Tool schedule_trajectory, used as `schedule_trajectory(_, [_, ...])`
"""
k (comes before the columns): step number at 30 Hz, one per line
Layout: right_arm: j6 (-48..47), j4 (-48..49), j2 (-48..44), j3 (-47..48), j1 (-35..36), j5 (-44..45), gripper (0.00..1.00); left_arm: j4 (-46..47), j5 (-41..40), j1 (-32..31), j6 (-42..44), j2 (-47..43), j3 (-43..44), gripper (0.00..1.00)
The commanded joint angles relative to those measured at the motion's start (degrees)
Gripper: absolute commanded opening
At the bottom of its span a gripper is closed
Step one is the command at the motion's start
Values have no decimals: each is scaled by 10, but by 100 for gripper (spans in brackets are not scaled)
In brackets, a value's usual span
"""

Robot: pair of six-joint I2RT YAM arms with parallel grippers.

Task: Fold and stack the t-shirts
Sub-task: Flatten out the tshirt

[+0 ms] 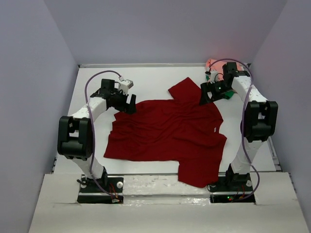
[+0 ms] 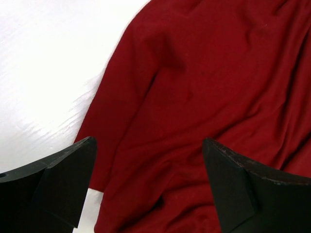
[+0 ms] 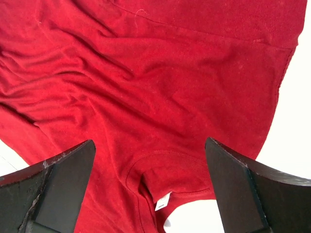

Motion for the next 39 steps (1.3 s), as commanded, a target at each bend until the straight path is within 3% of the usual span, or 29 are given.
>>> schedule_trajectory(1, [-8, -10, -22, 33, 3, -3, 100, -14, 19, -4, 15, 25, 42, 99])
schedule_trajectory(27, [-19, -5, -65, 13, 3, 47, 100, -132, 77, -3, 51, 129, 93, 99])
schedule_trajectory(39, [-22, -7, -78, 2, 3, 34, 100, -44, -34, -4, 3, 155, 66, 99])
